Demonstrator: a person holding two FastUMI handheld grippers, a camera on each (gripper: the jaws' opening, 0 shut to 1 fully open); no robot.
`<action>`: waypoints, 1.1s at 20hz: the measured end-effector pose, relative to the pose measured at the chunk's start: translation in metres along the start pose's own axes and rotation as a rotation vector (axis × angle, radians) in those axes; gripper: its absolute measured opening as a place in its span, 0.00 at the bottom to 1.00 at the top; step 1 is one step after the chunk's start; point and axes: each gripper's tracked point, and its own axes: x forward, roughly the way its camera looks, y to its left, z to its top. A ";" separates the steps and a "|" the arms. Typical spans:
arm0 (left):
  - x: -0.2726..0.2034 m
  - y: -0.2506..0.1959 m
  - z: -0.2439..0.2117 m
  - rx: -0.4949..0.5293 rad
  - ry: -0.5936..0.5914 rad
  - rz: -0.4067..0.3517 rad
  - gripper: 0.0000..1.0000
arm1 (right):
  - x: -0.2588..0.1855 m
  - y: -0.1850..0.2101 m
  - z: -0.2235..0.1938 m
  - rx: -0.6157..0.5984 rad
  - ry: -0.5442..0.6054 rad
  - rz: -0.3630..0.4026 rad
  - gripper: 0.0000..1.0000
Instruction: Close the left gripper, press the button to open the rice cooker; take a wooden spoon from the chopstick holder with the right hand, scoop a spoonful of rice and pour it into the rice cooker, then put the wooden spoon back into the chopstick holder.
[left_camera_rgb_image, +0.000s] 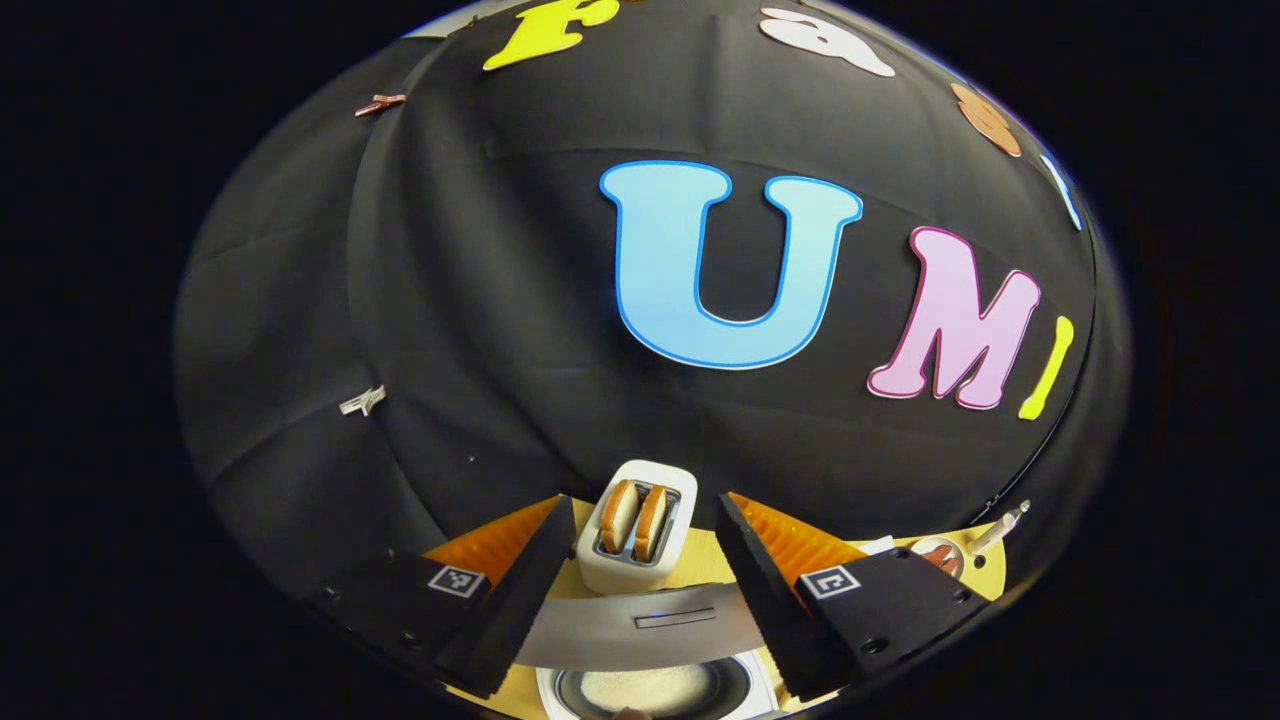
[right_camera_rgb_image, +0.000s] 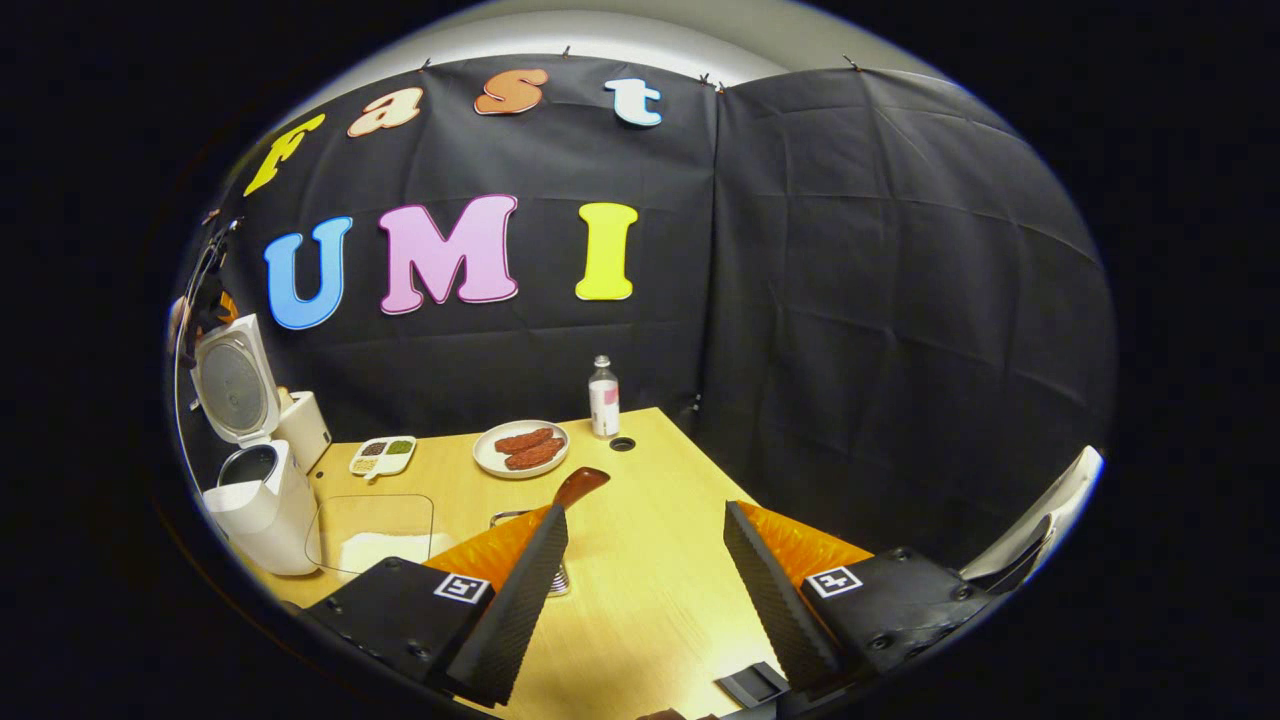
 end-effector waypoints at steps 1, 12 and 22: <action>-0.007 -0.002 -0.006 -0.005 0.017 -0.003 0.99 | 0.002 0.005 0.001 0.003 0.000 0.017 0.99; -0.077 -0.019 -0.101 -0.043 0.166 -0.049 0.98 | 0.021 0.042 -0.011 0.007 0.031 0.132 0.99; -0.097 -0.025 -0.188 -0.002 0.243 -0.042 0.98 | 0.014 0.045 -0.025 -0.023 0.054 0.179 0.99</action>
